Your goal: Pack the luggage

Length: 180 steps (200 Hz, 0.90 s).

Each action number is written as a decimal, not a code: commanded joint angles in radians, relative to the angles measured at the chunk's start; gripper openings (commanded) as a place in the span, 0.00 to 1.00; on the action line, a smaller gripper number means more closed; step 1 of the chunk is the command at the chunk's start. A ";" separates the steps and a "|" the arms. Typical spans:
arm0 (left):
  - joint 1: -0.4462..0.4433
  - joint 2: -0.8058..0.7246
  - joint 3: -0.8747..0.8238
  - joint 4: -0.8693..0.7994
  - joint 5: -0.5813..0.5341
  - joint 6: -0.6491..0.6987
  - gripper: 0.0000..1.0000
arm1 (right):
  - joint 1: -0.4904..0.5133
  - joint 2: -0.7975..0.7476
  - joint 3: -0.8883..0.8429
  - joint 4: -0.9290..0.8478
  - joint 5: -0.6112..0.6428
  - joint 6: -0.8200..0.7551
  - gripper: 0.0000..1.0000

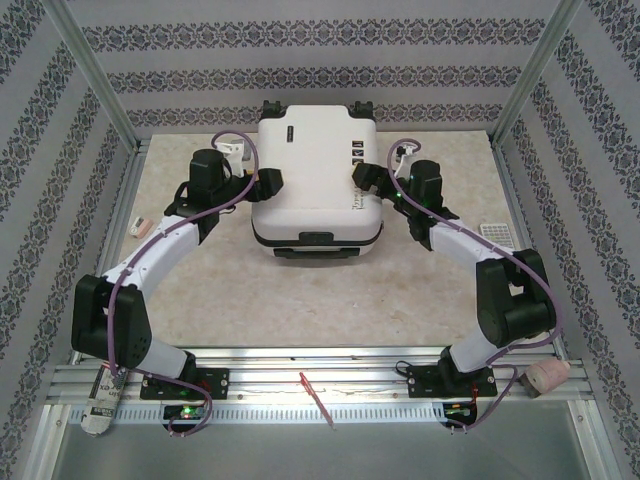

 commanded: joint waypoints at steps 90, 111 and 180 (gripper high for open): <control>-0.098 0.039 0.020 -0.144 0.108 0.008 0.86 | 0.034 -0.005 -0.003 -0.098 -0.186 -0.020 0.92; -0.097 0.008 0.037 -0.183 0.069 0.040 0.90 | 0.011 -0.027 0.004 -0.114 -0.181 -0.044 0.92; -0.045 -0.095 0.124 -0.265 -0.064 0.117 0.98 | -0.072 -0.145 0.019 -0.186 -0.145 -0.144 0.94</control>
